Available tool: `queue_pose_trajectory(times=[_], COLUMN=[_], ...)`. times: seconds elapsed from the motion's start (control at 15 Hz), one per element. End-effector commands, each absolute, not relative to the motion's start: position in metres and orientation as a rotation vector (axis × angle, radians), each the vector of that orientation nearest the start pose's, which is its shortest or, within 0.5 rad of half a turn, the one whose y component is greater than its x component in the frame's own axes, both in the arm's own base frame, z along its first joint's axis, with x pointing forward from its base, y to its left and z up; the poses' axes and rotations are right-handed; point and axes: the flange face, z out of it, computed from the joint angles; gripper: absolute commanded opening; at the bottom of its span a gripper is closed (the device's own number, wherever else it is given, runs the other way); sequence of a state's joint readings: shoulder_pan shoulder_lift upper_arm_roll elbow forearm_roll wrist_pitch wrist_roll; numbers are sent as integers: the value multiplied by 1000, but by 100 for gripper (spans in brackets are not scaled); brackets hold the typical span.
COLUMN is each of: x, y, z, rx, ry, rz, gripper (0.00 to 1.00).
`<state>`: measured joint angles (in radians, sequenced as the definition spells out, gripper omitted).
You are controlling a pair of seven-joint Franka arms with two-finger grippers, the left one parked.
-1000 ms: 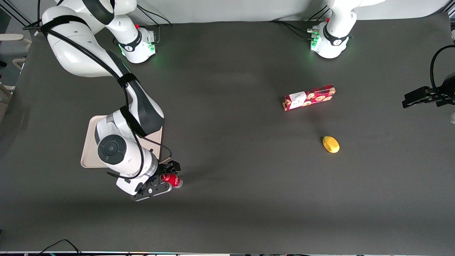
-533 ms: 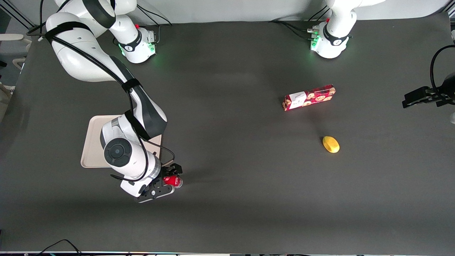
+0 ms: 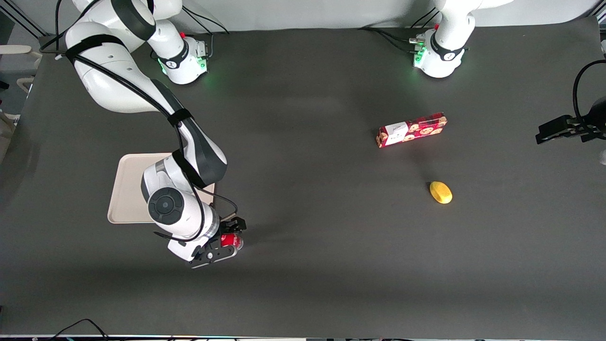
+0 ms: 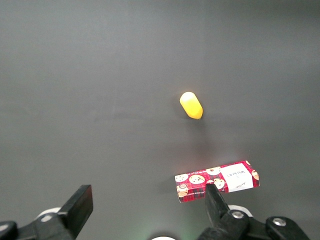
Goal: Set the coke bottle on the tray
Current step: 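Close the right gripper around the bottle's neck, then lift the bottle and carry it with the right gripper to the tray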
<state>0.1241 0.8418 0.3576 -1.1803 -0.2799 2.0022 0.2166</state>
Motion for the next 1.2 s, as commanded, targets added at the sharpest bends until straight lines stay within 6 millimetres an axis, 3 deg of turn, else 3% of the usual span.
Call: queue_pose_trajectory(times=[0.0,0.2,0.8,1.13], x=[712,714,717,717], y=[269,267,264,263], z=[306,309,313,314], rx=[-3119,-3120,-3141,-3146], ry=[-391,-391,-398,-359], rz=[-72,-82,-108,-106], gripper=[78,70,67,17])
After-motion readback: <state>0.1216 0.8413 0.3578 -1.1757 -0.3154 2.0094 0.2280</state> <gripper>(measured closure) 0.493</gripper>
